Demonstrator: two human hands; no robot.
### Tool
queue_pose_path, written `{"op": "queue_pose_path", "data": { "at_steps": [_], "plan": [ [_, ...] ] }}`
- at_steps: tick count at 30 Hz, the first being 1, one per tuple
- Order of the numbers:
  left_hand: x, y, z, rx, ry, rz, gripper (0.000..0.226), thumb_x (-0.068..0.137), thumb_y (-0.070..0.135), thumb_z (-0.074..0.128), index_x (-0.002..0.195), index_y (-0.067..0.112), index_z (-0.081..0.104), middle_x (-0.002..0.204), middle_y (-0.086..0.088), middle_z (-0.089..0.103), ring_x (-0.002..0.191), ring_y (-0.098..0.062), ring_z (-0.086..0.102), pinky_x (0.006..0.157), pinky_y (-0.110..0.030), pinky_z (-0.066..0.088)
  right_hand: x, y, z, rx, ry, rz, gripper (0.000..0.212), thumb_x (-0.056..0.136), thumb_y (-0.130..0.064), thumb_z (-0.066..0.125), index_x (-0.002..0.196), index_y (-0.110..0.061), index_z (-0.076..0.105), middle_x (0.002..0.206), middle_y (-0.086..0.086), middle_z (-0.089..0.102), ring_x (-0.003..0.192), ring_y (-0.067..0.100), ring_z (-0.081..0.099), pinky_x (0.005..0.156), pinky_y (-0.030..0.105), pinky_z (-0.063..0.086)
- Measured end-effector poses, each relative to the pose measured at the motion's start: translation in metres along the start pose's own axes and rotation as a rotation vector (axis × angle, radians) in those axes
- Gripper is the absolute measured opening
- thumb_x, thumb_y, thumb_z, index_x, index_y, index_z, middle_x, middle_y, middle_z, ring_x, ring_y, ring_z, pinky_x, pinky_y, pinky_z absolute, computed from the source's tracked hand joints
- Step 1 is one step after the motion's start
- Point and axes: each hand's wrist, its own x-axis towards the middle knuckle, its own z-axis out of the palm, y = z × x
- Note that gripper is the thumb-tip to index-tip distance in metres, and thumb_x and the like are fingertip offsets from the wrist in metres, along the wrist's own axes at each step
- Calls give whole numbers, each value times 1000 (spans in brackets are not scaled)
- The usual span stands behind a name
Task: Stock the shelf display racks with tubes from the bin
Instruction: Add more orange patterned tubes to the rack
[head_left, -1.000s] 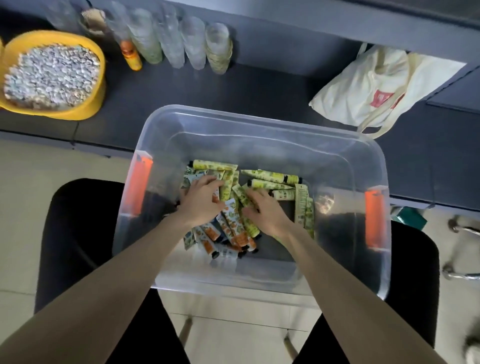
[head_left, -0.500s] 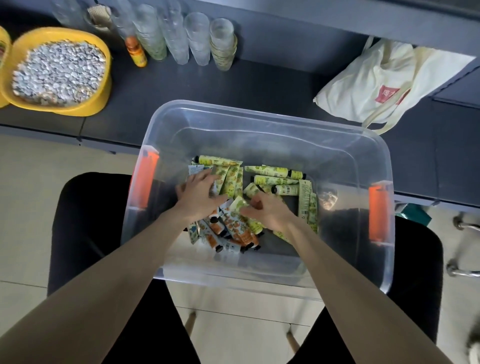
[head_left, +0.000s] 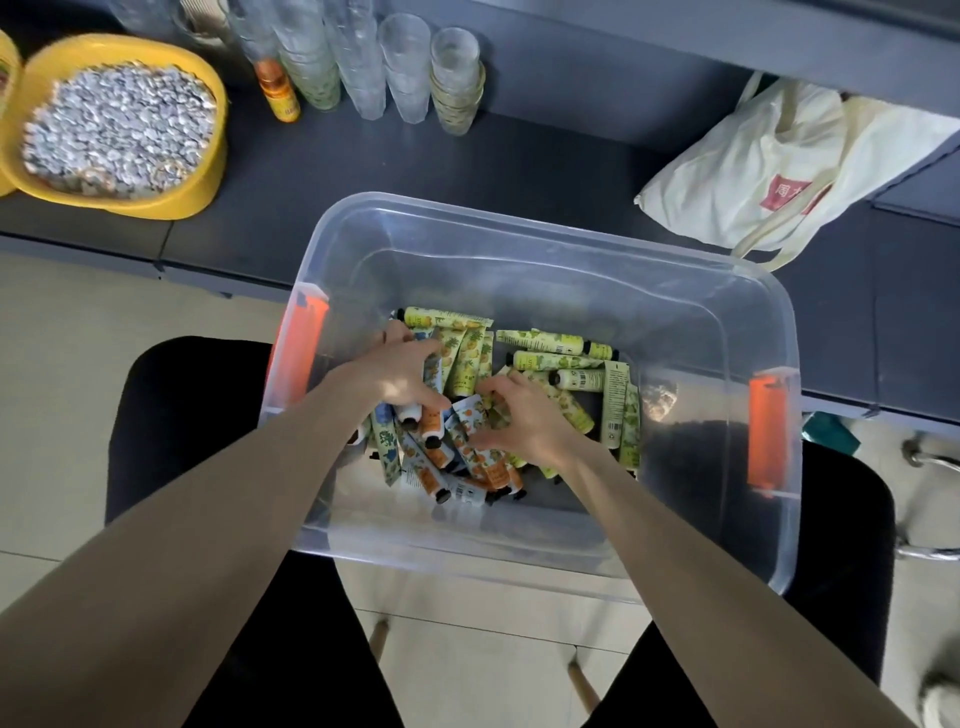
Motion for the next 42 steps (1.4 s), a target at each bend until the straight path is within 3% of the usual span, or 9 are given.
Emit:
{"op": "queue_pose_path", "data": {
  "at_steps": [8, 12, 15, 20, 24, 28, 33, 36, 42],
  "plan": [
    [-4, 1, 5, 14, -10, -19, 97, 63, 58, 73, 138, 14, 30, 136, -13, 42, 121, -32, 44, 101, -44, 40, -6, -5, -2, 164, 10, 121, 50, 71, -19, 82, 99, -12, 41, 73, -5, 45, 63, 12, 42, 54, 25, 32],
    [-16, 11, 16, 82, 230, 37, 77, 62, 58, 74, 118, 14, 46, 119, -8, 53, 115, -30, 47, 104, -45, 31, -20, -1, -29, 291, 49, 149, 52, 72, -14, 79, 116, -12, 51, 104, 1, 62, 92, 17, 58, 77, 23, 46],
    [-33, 22, 14, -24, 318, 112, 51, 66, 48, 76, 95, 14, 50, 87, -2, 60, 87, -24, 58, 80, -35, 37, -34, 0, -50, 219, 134, 134, 56, 75, -19, 78, 125, -7, 57, 122, 6, 61, 108, 21, 58, 99, 32, 43],
    [-71, 48, -25, -194, 440, 276, 25, 72, 28, 77, 73, 14, 56, 68, 4, 51, 66, -16, 49, 62, -29, 34, -71, -16, -110, 134, 270, 58, 19, 78, -22, 75, 92, -12, 69, 79, 0, 62, 68, 0, 49, 62, 8, 34],
    [-109, 78, -74, -355, 506, 435, 14, 76, 7, 72, 71, 13, 61, 62, -2, 59, 56, -19, 57, 59, -29, 40, -113, -49, -172, 62, 404, -24, 19, 78, -12, 71, 75, 6, 64, 56, 6, 46, 47, 3, 41, 49, 18, 29],
    [-162, 114, -130, -225, 649, 576, 6, 82, 4, 66, 87, 5, 67, 69, -9, 64, 52, -2, 53, 59, -22, 40, -152, -86, -234, -36, 553, -130, 9, 76, -6, 73, 81, 2, 71, 68, 11, 60, 55, 3, 47, 51, 12, 34],
    [-206, 153, -193, -167, 793, 656, 11, 83, 6, 65, 94, 4, 67, 85, -17, 69, 77, -25, 66, 76, -30, 54, -189, -137, -306, -208, 672, -188, 22, 75, -8, 75, 63, -18, 59, 57, -1, 47, 50, 7, 40, 48, 17, 30],
    [-227, 176, -226, -133, 914, 682, 10, 81, 8, 68, 90, 5, 70, 82, -14, 71, 76, -22, 64, 77, -26, 50, -200, -161, -342, -270, 753, -190, 9, 74, -11, 76, 79, -12, 70, 76, 7, 65, 63, 11, 58, 57, 27, 40],
    [-227, 220, -284, -154, 966, 711, 9, 82, 6, 68, 88, -1, 67, 76, -17, 69, 61, -18, 63, 70, -26, 55, -189, -190, -404, -363, 854, -163, 21, 79, -11, 72, 100, -8, 72, 98, 11, 71, 87, 18, 59, 74, 18, 39]
  ]
}}
